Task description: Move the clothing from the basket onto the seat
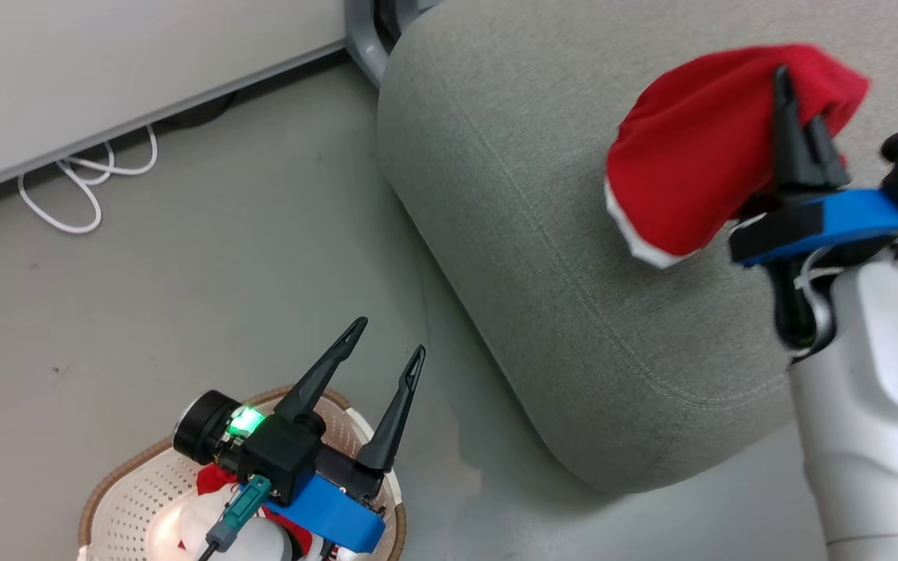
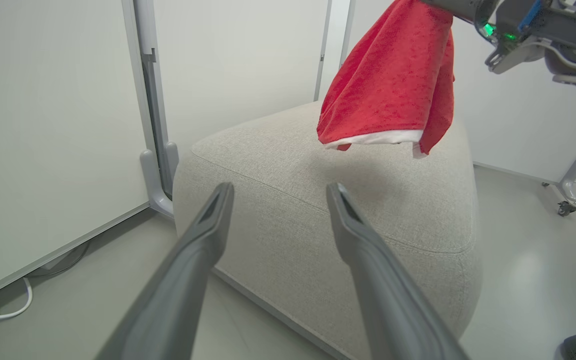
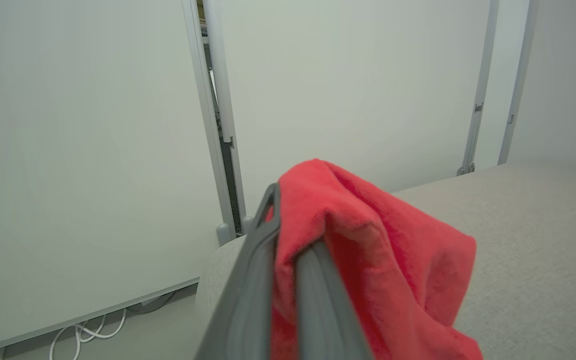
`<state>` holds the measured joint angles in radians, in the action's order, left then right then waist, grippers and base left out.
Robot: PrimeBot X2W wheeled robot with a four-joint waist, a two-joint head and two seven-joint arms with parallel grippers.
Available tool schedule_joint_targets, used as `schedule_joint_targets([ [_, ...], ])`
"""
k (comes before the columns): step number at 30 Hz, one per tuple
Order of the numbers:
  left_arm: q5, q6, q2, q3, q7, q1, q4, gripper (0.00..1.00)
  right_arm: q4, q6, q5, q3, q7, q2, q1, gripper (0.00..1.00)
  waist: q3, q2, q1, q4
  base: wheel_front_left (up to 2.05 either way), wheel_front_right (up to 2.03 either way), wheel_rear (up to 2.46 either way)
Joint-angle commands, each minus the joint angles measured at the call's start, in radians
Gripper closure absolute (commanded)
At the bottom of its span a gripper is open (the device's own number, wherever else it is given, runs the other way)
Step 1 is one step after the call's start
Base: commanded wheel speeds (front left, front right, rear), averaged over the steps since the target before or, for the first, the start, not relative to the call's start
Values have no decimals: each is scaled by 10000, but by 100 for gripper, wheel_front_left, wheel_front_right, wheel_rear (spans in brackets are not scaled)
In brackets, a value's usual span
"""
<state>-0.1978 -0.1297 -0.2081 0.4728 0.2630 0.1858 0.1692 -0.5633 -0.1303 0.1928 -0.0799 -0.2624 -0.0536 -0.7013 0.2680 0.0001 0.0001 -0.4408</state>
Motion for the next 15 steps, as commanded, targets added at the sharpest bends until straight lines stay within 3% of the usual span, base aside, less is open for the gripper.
schedule_joint_targets([
  [1, 79, -5, -157, 85, 26, 279, -109, 0, 132, -7, -54, -309, -38, -182, -400, 100, 763, -1, -1, 474, 0, 0, 0],
  [10, 303, -5, -927, 558, 26, 1428, -970, 0, 675, -7, -34, -2688, -38, -1705, -2110, 100, 2839, -1, -1, 1417, 0, 0, 0],
  [15, 427, -3, -1272, 884, 26, 1978, -1282, 0, 453, -7, -233, -3426, -36, -2384, -2256, 100, 3696, -1, -1, 1860, 0, 0, 0],
])
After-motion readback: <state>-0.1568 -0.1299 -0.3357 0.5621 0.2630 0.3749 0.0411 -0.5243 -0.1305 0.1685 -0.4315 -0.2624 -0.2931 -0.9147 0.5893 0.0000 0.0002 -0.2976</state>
